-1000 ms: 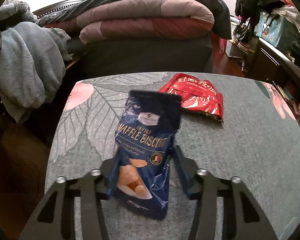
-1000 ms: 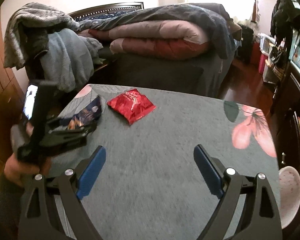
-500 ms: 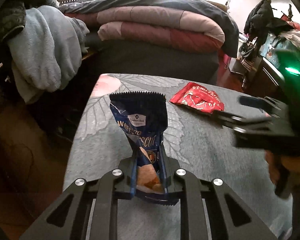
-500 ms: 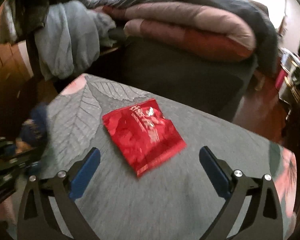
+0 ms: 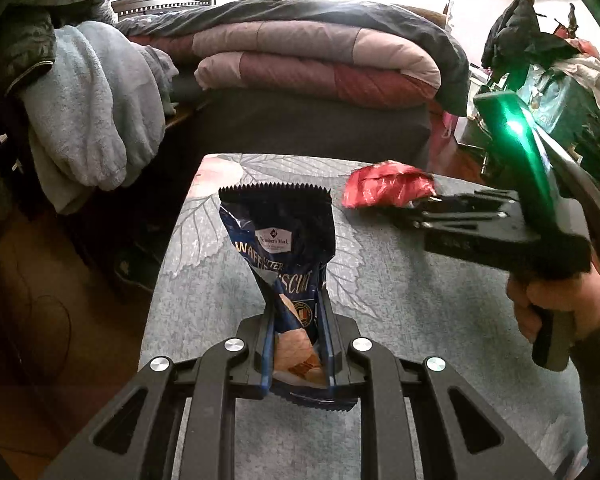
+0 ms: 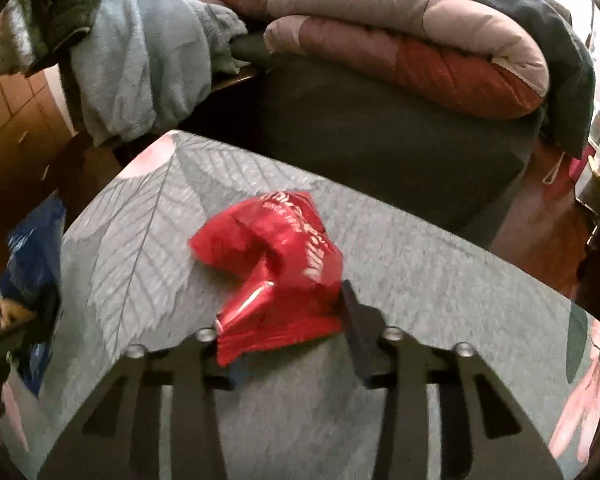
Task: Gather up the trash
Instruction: 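Grasp the blue waffle biscuit bag with the left tool while the right tool grasps the red packet, then carry biscuit bag and red packet to the wastebasket and open both tools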
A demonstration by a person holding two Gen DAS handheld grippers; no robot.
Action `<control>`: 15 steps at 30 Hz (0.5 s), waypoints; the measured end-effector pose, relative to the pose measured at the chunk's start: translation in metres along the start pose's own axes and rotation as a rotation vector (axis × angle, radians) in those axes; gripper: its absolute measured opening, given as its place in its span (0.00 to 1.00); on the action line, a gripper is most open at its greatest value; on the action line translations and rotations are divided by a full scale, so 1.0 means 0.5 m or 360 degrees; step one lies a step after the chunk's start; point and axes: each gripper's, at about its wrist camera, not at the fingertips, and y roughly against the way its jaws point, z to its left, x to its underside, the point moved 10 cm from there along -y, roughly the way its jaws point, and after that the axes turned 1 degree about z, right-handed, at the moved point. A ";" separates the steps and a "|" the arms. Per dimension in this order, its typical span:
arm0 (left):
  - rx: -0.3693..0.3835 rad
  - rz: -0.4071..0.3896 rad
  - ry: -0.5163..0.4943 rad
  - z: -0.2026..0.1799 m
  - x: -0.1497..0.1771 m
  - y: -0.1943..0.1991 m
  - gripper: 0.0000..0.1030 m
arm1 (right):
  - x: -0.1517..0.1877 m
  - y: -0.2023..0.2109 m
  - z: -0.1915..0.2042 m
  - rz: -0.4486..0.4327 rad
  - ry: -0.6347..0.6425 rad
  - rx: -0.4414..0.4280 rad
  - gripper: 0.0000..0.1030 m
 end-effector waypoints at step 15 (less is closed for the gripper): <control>0.0021 -0.0047 -0.0069 -0.092 0.014 0.096 0.19 | 0.162 0.219 -0.019 -0.0114 -0.0168 -0.0220 0.07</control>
